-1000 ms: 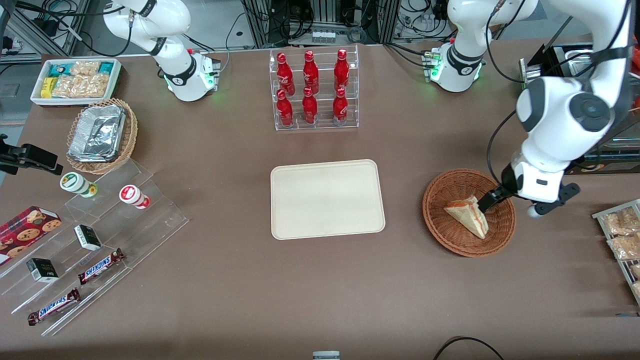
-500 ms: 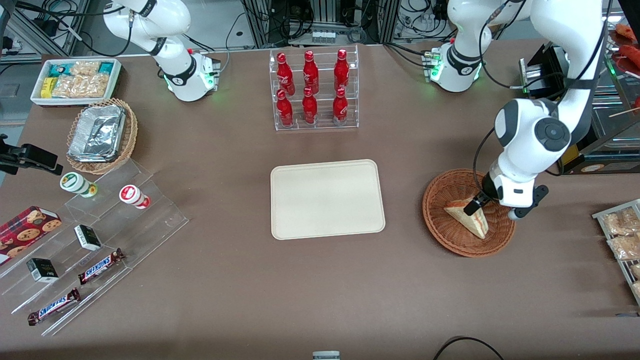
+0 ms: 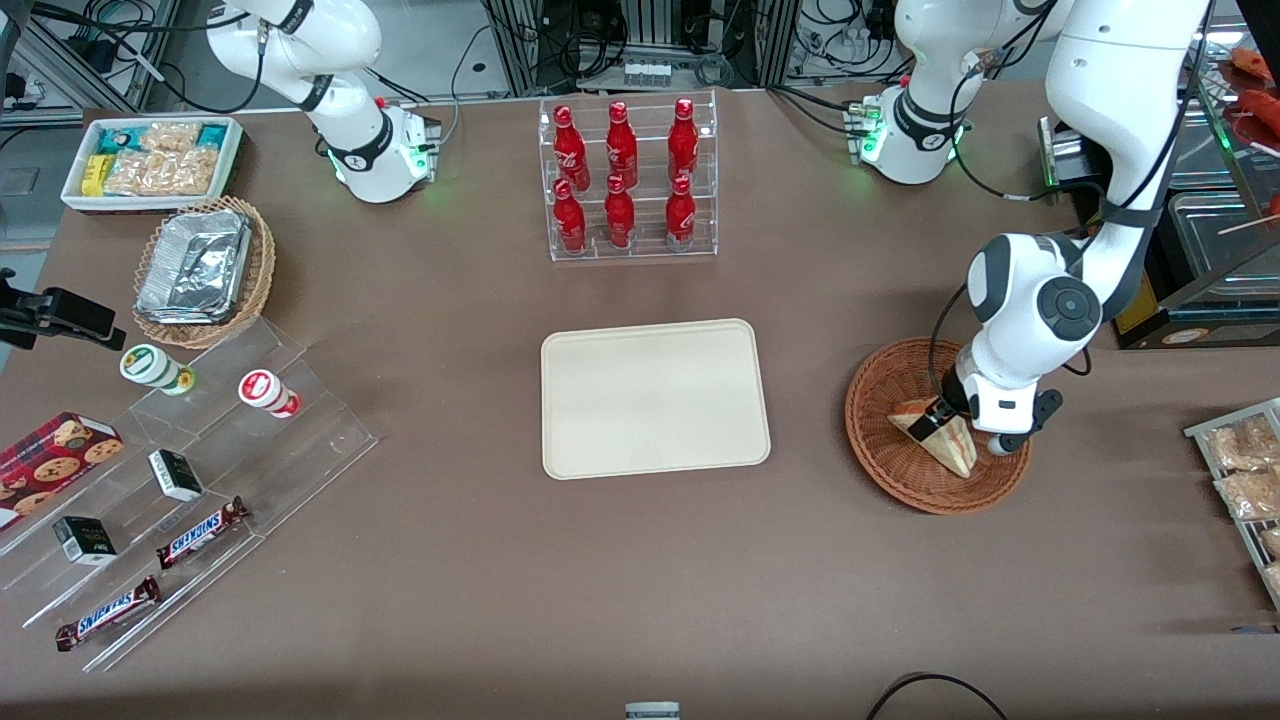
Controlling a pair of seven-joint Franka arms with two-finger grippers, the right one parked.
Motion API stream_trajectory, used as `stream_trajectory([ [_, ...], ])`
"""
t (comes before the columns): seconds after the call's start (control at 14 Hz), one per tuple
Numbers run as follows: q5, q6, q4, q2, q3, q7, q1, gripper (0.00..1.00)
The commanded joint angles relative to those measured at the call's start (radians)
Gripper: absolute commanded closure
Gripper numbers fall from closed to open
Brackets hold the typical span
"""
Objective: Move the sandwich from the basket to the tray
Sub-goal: 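Close the left gripper on the wrapped sandwich's crust edge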
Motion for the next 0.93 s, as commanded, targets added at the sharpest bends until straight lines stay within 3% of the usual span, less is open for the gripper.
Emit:
stream_trajectory([
  [0.0,0.030,0.000,0.013,-0.005,0.007,-0.013,-0.009,1.00],
  [0.21,0.065,-0.070,0.028,-0.052,0.008,-0.014,-0.007,1.00],
  [0.36,0.114,-0.223,0.097,-0.089,0.005,-0.016,-0.009,1.00],
  [0.5,0.115,-0.367,0.183,-0.118,-0.008,-0.007,-0.010,1.00],
  [0.86,0.102,-0.647,0.485,-0.111,-0.157,-0.011,-0.016,1.00],
])
